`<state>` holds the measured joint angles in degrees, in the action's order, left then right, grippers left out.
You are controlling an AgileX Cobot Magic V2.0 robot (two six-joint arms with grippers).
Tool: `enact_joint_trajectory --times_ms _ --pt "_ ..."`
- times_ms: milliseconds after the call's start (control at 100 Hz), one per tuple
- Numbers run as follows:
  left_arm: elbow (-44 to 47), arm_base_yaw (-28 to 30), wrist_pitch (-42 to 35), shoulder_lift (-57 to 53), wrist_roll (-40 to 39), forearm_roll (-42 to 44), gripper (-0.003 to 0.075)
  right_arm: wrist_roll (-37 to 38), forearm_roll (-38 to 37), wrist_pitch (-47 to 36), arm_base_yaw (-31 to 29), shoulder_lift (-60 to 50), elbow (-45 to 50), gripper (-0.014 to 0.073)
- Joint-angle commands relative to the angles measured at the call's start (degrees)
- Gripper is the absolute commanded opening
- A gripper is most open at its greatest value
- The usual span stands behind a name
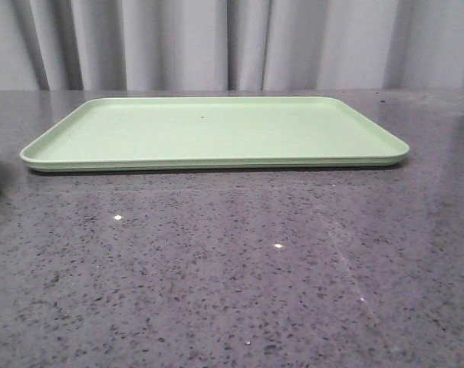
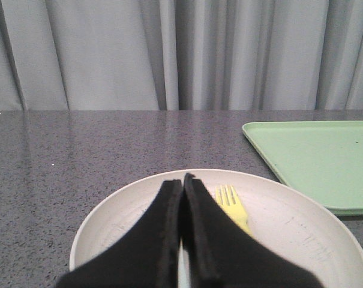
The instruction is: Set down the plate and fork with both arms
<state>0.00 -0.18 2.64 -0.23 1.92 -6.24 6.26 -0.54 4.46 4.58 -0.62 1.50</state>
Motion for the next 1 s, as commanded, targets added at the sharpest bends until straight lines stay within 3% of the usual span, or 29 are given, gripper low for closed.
enact_joint_trajectory --times_ms 0,840,990 --pt "0.7 -0.4 -4.7 -1.8 -0.4 -0.3 -0.002 -0.2 0.1 -4.5 0.1 -1.3 -0.2 -0.0068" --pt "0.0 -0.4 -5.6 -1.8 -0.4 -0.3 -0.002 -0.2 0.1 -6.7 0.1 -1.3 -0.4 -0.0068" --pt "-4.7 -0.4 0.1 -1.8 -0.4 -0.3 -0.0021 -0.2 0.1 -5.7 0.7 -1.0 -2.6 -0.0068"
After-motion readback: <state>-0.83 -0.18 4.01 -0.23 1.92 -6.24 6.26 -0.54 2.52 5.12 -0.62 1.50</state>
